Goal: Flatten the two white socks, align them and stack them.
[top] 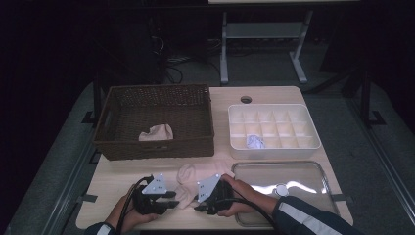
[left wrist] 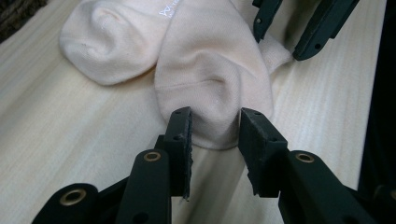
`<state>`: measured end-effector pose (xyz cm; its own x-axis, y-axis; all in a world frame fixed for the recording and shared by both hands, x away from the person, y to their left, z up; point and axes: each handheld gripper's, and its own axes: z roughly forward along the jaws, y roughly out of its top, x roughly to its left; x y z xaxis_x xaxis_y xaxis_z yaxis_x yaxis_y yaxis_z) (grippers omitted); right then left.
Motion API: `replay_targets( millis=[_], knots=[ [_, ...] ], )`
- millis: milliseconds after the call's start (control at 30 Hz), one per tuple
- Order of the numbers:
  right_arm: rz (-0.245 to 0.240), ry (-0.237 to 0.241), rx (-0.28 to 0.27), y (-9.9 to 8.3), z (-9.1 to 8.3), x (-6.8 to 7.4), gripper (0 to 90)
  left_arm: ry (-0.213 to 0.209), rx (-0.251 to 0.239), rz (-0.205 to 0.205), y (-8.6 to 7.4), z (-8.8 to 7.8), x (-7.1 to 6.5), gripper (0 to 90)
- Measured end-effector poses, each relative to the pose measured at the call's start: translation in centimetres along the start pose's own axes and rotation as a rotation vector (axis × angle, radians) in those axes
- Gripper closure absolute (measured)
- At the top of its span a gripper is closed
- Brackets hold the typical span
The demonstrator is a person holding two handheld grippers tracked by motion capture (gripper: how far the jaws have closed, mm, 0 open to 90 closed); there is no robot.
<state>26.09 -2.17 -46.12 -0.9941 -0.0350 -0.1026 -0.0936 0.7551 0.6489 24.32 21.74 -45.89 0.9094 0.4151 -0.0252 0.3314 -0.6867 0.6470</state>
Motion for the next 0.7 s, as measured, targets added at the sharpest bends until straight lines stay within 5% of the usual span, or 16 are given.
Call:
replay_targets(
  millis=[33, 133, 333, 500, 633, 700],
  knots=[
    [0.001, -0.017, 0.002, 0.0, 0.0, -0.1, 76.1, 0.005, -0.009, -0.005, 0.1, 0.2, 0.0, 65.6],
    [0.001, -0.043, 0.009, -0.1, -0.1, -0.2, 82.6, 0.022, -0.014, -0.006, 0.2, 0.4, 0.0, 70.1],
    [0.001, -0.053, 0.009, -0.4, -1.1, -0.1, 87.3, 0.027, -0.01, 0.011, 0.4, 0.4, 0.1, 85.1],
    [0.022, -0.044, -0.074, -0.6, -4.1, -0.5, 87.9, 0.021, -0.089, -0.025, 0.4, -1.0, 0.4, 85.1],
    [0.086, -0.058, -0.16, -0.9, -6.7, -1.3, 87.9, 0.042, -0.124, -0.058, 0.3, -1.8, 0.9, 84.4],
    [0.157, -0.062, -0.2, -1.0, -7.6, -1.8, 87.9, 0.061, -0.124, -0.062, 0.3, -2.0, 1.1, 83.5]
  ],
)
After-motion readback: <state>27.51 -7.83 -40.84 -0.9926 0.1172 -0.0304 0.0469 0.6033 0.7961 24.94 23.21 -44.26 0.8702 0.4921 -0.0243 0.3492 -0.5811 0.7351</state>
